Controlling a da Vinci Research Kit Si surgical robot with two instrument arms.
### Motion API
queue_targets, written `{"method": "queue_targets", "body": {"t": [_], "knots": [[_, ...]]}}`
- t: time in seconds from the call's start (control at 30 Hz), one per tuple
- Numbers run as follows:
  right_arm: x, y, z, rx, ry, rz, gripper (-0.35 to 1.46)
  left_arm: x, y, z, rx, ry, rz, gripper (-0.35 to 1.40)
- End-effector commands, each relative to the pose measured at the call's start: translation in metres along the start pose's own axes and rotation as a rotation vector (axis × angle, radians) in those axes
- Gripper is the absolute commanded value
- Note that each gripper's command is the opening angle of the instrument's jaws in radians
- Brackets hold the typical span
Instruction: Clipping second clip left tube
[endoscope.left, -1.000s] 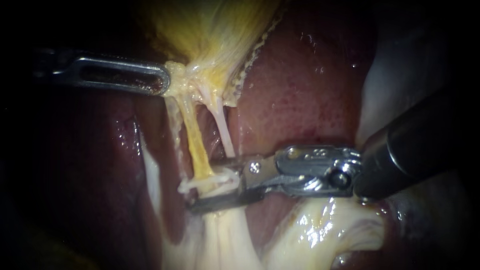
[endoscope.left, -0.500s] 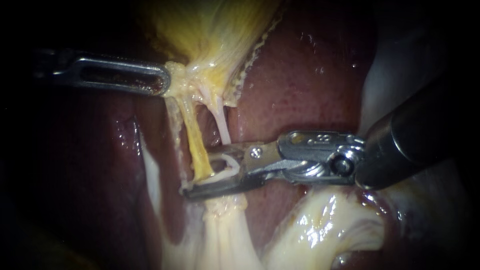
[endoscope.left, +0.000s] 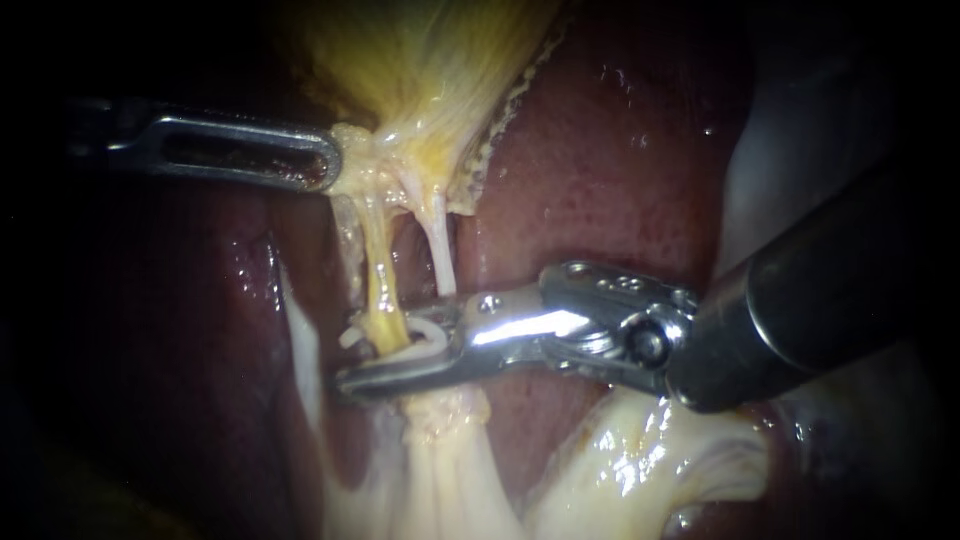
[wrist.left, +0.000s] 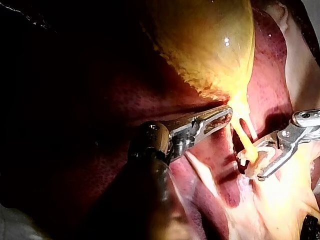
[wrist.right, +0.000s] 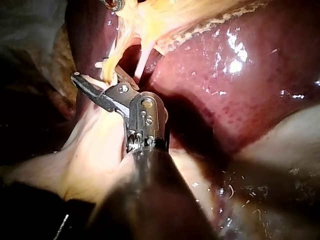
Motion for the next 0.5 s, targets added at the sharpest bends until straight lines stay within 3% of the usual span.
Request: {"method": "queue_targets", "body": {"t": [0.03,0.33,0.5], "knots": [[0.0000,-0.0001,0.0000,0.008,-0.004,-0.002,0.44,0.0000,0.0000,0.0000,0.000,0.000,0.000,-0.35],[-0.0002,-0.0005,0.0001,0.061,-0.040,0.033,0.30,0.0001,0.0001,0.0000,0.001,0.000,0.001,-0.35],[-0.0008,-0.0005,0.0003,0.070,-0.052,0.074,0.11,0.0001,0.0001,0.0000,0.001,0.000,-0.005,-0.35]]}}
